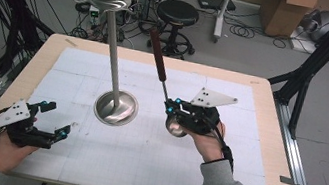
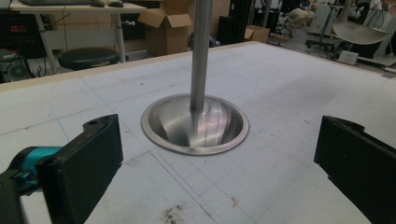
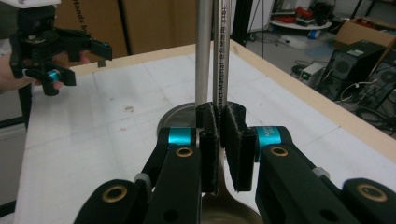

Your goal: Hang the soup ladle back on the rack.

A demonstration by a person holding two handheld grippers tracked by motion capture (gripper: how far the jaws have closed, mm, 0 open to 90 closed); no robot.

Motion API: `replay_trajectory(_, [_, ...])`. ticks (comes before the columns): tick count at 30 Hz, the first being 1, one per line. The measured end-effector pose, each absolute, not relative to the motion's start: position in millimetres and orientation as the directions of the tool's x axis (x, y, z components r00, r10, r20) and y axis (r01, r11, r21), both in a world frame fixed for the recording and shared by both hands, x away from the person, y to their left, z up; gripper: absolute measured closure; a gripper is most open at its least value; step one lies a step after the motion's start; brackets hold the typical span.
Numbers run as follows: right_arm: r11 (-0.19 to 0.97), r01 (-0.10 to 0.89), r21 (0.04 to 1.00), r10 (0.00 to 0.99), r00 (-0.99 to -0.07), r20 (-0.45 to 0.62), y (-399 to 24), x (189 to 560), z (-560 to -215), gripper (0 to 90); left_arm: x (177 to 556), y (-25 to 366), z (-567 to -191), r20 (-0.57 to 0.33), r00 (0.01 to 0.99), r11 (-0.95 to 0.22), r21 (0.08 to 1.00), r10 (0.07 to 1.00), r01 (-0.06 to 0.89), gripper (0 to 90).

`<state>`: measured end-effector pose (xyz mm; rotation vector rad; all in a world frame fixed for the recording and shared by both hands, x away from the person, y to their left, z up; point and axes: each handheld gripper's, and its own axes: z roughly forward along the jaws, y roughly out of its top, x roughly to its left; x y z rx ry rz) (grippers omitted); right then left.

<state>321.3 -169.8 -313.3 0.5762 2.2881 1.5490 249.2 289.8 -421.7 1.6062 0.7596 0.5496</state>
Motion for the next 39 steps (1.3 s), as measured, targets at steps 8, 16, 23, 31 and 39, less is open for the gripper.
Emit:
replay_trajectory(8, [0.322, 0.137, 0.937, 0.512, -0.858, -0.05, -158.5, 325.3, -301.8, 85.0, 249.4, 288.8, -422.2, -0.068, 0.678, -0.074, 0.981, 0.732, 0.178, 1.7])
replay_trajectory(16, [0.319, 0.116, 0.941, 0.515, -0.854, -0.07, -141.5, 328.2, -294.3, 85.0, 250.3, 288.5, -423.8, -0.072, 0.682, -0.084, 0.978, 0.728, 0.193, 1.7])
replay_trajectory(23, [0.304, 0.104, 0.947, 0.531, -0.844, -0.077, -132.2, 332.4, -290.5, 85.0, 250.1, 288.6, -423.3, -0.072, 0.68, -0.082, 0.978, 0.729, 0.191, 1.8])
replay_trajectory(31, [0.308, 0.114, 0.944, 0.543, -0.836, -0.076, -124.1, 337.1, -290.9, 85.0, 249.9, 288.7, -423.1, -0.071, 0.682, -0.082, 0.978, 0.728, 0.19, 1.7])
replay_trajectory(39, [0.309, 0.125, 0.943, 0.542, -0.837, -0.066, -118.7, 341.0, -293.4, 85.0, 249.4, 288.9, -422.5, -0.069, 0.68, -0.08, 0.979, 0.73, 0.186, 1.7])
